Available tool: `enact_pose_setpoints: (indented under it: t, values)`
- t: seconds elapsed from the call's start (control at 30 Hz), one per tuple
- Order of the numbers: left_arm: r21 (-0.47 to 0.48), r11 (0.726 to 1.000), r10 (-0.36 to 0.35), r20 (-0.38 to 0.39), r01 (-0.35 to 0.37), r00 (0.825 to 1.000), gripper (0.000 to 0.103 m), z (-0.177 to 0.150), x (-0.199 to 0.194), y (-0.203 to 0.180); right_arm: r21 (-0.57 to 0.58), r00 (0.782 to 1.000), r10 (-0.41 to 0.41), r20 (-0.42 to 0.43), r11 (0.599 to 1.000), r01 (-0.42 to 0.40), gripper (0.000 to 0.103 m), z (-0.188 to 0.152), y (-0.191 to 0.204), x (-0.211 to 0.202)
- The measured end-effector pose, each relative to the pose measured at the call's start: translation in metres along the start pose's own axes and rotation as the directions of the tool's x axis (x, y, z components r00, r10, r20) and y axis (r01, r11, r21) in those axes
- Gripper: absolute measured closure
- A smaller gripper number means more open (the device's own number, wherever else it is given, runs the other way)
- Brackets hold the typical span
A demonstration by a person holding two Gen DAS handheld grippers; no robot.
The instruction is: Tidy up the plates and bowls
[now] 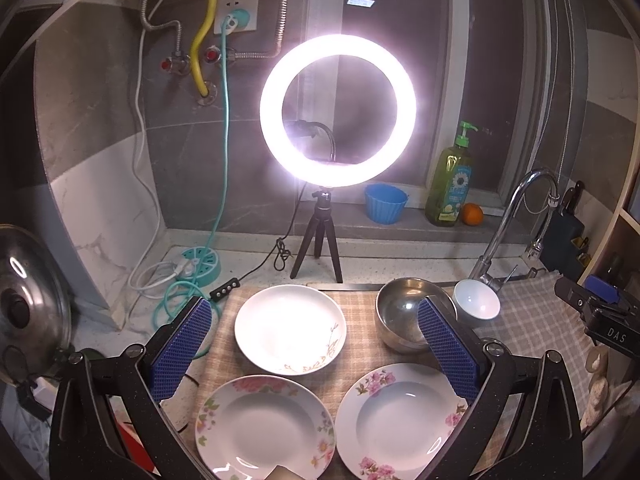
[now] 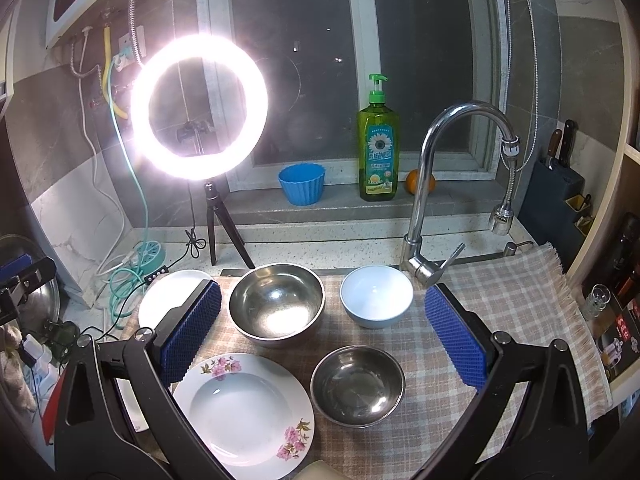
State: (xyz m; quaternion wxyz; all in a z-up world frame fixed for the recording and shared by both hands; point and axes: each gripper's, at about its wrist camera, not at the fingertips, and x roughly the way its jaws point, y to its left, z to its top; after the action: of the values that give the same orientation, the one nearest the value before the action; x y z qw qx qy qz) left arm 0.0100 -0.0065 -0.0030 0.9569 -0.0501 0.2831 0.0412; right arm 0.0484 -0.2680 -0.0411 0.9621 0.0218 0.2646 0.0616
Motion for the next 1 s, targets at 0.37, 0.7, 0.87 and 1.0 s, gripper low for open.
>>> enact_pose_setpoints:
  t: [0.37,0.7,0.87,1.0]
  values:
    - [0.001,1.0,-0.001,-0.001,0.001,1.0,0.001,0.001,0.002,-0.001,0.002,1.0,0.003,-0.002,1.0,-0.003,0.0,0.0,0.0,0.001]
    - [0.007,1.0,-0.004,-0.003,0.004,1.0,0.001,0.004,0.008,-0.004,0.007,1.0,0.005,-0.008,1.0,-0.005,0.0,-0.001,-0.001,0.004]
    - [0.008,1.0,-0.007,-0.005,0.007,1.0,0.001,0.003,0.01,-0.005,0.005,1.0,0.008,-0.016,1.0,-0.008,0.0,-0.001,-0.001,0.008]
    - [0.011,1.0,-0.01,-0.009,0.01,1.0,0.001,0.003,0.011,-0.006,0.008,1.0,0.006,-0.018,1.0,-0.006,0.0,-0.002,-0.002,0.009]
